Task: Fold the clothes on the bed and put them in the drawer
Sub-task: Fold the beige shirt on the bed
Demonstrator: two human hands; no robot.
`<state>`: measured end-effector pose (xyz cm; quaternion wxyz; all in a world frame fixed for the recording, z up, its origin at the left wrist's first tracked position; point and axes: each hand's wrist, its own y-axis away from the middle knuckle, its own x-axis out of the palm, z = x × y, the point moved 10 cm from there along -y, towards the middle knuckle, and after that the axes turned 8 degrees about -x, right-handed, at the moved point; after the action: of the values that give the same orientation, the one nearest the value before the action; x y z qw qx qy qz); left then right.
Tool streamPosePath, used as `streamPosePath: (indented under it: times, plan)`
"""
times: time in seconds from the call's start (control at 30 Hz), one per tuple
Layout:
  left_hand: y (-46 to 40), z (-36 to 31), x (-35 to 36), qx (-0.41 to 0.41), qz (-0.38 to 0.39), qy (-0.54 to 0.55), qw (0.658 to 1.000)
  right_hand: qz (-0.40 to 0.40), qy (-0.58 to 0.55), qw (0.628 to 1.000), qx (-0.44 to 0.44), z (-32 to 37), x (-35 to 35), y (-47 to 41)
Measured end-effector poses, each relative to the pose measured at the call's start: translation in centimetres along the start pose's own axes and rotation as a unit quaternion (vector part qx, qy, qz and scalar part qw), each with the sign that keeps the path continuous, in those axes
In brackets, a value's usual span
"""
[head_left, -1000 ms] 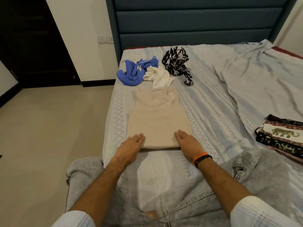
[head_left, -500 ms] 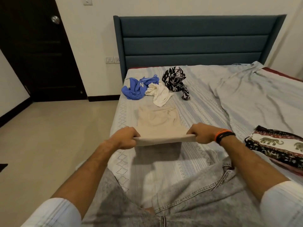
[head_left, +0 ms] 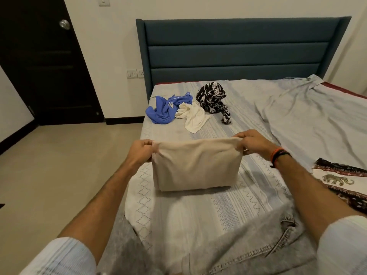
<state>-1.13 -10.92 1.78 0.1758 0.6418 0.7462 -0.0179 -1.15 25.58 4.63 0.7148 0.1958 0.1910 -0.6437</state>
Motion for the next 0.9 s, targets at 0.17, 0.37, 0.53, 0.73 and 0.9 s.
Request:
streamPosePath:
  times: [0.17, 0.37, 0.53, 0.73, 0.9]
  plan:
    - [-5.8, 2.9, 0.6, -0.047, -0.048, 0.020, 0.998, -0.099, -0.106, 0.989, 0.039, -4.1, 0.9, -4.6]
    - [-13.8, 5.7, 2.4, -0.082, -0.066, 0.027, 0.994, -0.153, -0.104, 0.980, 0.071, -8.4, 2.1, -12.0]
    - [-19.1, 7.5, 3.2, -0.107, -0.092, 0.010, 0.990, -0.185, -0.061, 0.977, 0.082, -10.8, 3.0, -17.2]
    - [-17.8, 4.7, 4.7, -0.036, -0.162, -0.247, 0.955, -0.150, 0.216, 0.962, 0.072, -10.6, 5.1, -17.9]
    - [-12.1, 2.2, 12.8, 0.159, -0.053, -0.339, 0.926, -0.016, 0.268, 0.948, -0.170, -4.0, 13.9, -14.8]
